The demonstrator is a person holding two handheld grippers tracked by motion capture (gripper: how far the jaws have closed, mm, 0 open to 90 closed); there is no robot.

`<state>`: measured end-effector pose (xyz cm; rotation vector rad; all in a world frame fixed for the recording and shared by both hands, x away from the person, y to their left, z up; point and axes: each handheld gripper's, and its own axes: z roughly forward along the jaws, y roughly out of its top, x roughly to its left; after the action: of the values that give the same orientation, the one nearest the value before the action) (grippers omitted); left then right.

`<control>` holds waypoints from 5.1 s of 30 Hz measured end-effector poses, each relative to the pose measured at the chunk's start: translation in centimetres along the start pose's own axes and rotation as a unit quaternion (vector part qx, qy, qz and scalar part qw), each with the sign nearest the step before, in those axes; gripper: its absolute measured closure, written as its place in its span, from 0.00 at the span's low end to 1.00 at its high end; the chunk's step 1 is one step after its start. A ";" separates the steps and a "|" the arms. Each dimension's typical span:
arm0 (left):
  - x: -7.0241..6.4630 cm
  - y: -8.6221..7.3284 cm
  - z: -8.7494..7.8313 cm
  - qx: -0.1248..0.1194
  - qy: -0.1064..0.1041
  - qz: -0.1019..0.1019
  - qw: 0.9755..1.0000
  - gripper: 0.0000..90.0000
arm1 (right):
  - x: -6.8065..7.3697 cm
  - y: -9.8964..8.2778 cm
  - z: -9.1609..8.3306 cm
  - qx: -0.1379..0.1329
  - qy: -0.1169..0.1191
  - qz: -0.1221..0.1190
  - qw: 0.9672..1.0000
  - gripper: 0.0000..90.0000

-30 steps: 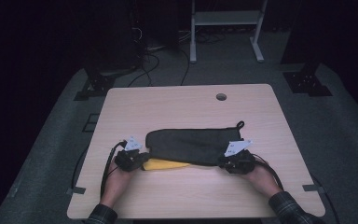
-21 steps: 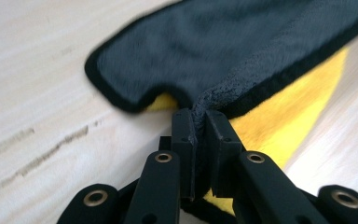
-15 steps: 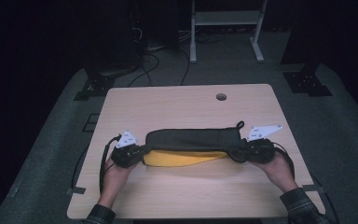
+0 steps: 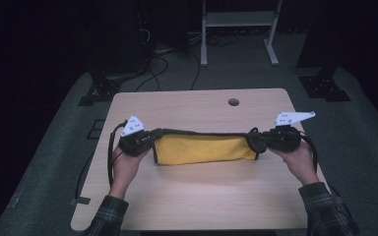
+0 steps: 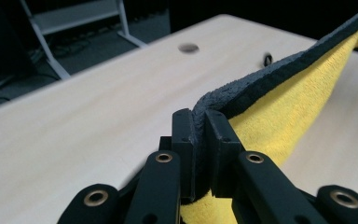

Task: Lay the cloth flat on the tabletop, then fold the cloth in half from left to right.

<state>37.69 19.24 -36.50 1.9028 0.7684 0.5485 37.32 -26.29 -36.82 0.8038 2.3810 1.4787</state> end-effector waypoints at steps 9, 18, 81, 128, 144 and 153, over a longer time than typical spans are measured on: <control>3.3 6.7 1.1 -0.054 0.026 0.010 0.998 0.92 | -3.5 7.5 -0.9 -0.043 -0.051 -0.021 0.998 0.99; 2.8 8.8 -1.1 -0.090 0.026 0.034 0.995 0.92 | -1.7 10.6 -3.5 -0.075 -0.062 -0.071 0.993 0.98; -7.7 -13.1 -6.6 0.163 -0.121 -0.006 0.979 0.88 | 7.3 -12.6 -1.1 0.194 0.060 -0.038 0.978 0.76; -1.2 -10.8 -0.5 0.129 0.027 -0.039 0.991 0.09 | -1.1 -14.1 -2.8 0.124 -0.257 0.115 0.952 0.10; 0.2 -11.3 0.7 0.146 0.070 -0.056 0.985 0.14 | -1.5 -14.6 -2.4 0.116 -0.251 0.132 0.952 0.08; -0.3 -11.8 1.2 0.157 0.074 -0.052 0.983 0.27 | -1.4 -14.6 -2.4 0.116 -0.247 0.128 0.953 0.08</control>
<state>35.03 22.17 -47.71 2.1107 1.0986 0.5302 32.59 -33.88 -48.72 1.3976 2.1366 0.9250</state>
